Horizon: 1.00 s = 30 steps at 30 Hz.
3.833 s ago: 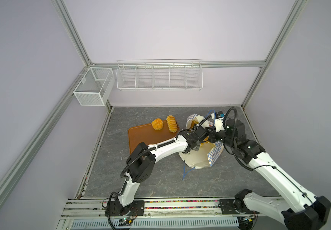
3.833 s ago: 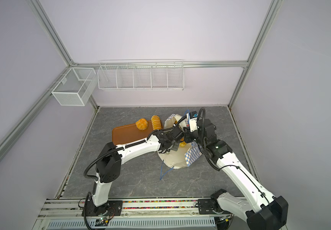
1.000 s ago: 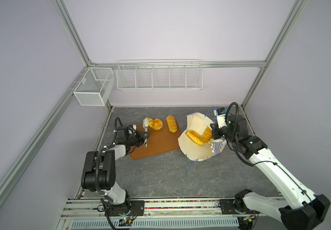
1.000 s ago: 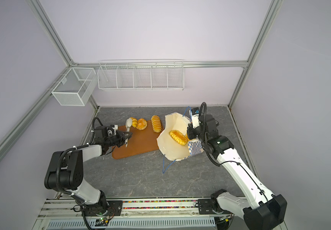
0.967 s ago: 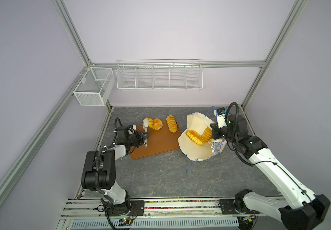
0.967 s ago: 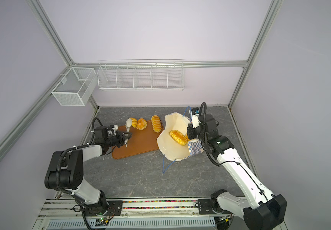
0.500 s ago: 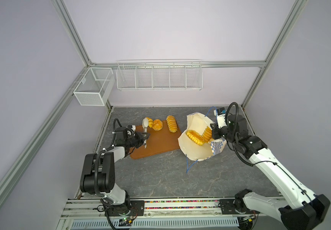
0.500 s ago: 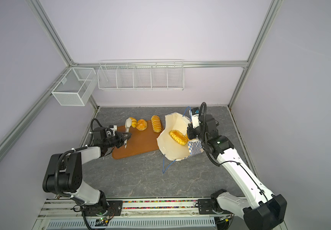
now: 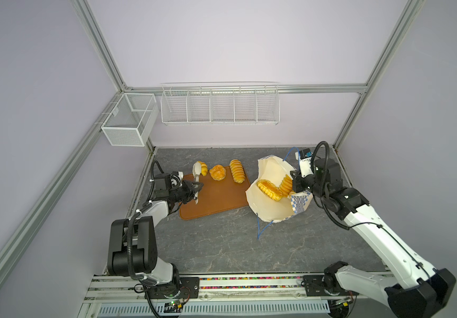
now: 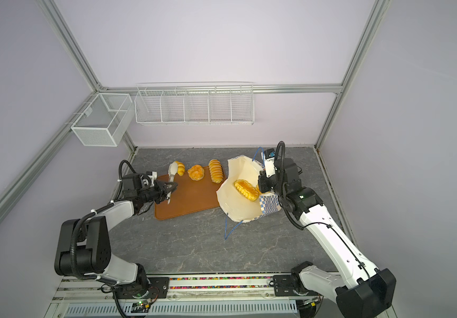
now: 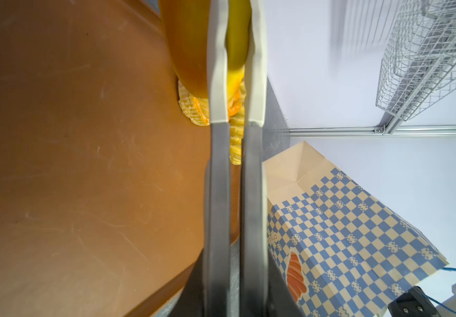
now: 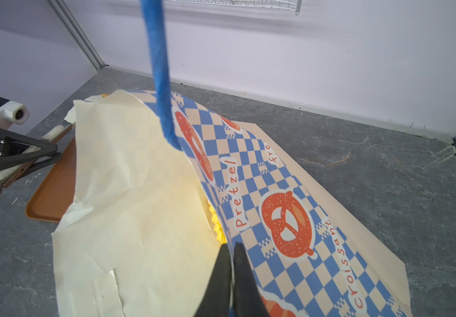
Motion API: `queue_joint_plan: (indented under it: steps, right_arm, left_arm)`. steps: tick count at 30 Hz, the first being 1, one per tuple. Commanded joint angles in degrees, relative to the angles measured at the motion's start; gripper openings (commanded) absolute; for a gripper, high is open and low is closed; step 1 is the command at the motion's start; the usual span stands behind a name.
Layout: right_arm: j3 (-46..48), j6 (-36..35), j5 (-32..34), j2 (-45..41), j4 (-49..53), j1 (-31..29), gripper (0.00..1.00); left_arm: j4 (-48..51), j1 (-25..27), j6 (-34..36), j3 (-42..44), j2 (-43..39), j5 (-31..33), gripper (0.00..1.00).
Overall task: Take the fake bread out of the paper bag
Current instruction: 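Lower the bun onto the orange tray and open the left tongs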
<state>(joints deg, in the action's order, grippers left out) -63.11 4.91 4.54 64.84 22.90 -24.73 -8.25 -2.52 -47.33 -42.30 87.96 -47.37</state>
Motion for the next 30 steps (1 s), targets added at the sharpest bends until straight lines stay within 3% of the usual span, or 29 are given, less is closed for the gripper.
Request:
queue_joint_plan:
  steps: [1,7,18,30]
  right_arm:
    - [-0.3,-0.1,0.8,-0.6,1.4,0.5,0.07]
    - [-0.2,-0.4,1.4,-0.8,1.5,0.4,0.07]
    - [-0.2,-0.3,1.2,-0.5,1.4,0.4,0.07]
    - [0.0,-0.4,1.3,-0.4,1.4,0.4,0.07]
  left_arm:
    - [-2.4,-0.2,0.9,0.0,1.7,-0.4,0.0]
    - [-3.7,0.3,1.7,-0.1,5.4,0.2,0.0]
    - [-5.8,7.2,0.7,-4.1,8.0,2.2,0.0]
    - [-14.2,6.2,-5.6,-1.4,11.4,-0.9,0.0]
